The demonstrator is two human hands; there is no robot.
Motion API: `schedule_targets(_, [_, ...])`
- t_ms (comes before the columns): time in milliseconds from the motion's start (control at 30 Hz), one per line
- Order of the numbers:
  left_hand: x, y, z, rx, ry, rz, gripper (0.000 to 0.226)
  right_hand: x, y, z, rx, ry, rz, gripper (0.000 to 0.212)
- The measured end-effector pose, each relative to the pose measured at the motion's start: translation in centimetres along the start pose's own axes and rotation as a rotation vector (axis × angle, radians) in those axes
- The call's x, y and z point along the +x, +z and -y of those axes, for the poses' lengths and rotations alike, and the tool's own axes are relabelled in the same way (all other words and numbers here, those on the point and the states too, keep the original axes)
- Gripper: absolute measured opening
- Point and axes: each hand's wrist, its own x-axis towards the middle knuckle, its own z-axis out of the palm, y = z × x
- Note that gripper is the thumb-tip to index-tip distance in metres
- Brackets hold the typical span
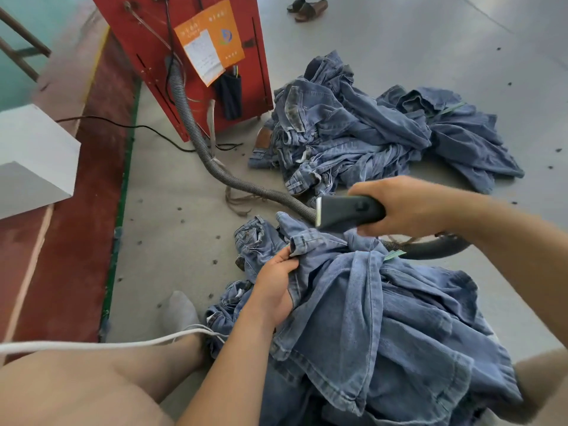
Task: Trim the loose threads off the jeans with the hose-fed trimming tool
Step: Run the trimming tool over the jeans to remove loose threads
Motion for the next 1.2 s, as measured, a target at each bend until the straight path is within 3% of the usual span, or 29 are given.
schedule_targets(100, [0.0,-0.8,-0.3,-0.071,-0.022,0.03,0.048,-0.5,-0.4,-2.1,-0.11,0.095,-0.021,0.029])
schedule_targets(267, [-0.3,-0.7,0.3,-0.077,-0.029,0.028,0.046,0.7,3.8,-1.1,-0.137,0.066,0.15,0.028])
schedule_targets(467, [-0.8,-1.1,0.3,-0.049,-0.074,0.041,0.048,1.5,3.4,0.5,0.012,-0.09,0.008,0.03])
schedule_targets(567, [-1.0,-0.8,0.1,-0.107,-0.098,0.041,0.048,1.1,1.9,-1.0,0.034,-0.048,-0.037,0.032])
schedule_targets(700, [-1.4,-0.3,-0.1,-0.053,-0.094,0.069,0.062,1.1,3.0,-2.5,-0.093,0.049,0.051,0.032])
schedule_targets(933, [-0.9,0.1,0.4,0.014,-0.062,-0.092,0.05,2.1,5.9,-1.2,-0.123,-0.021,0.137,0.039])
schedule_targets(1200, [-1.3,0.7,0.2,0.229,0.053,-0.167,0.046,1.9,5.5,1.4,-0.078,-0.096,0.05,0.034])
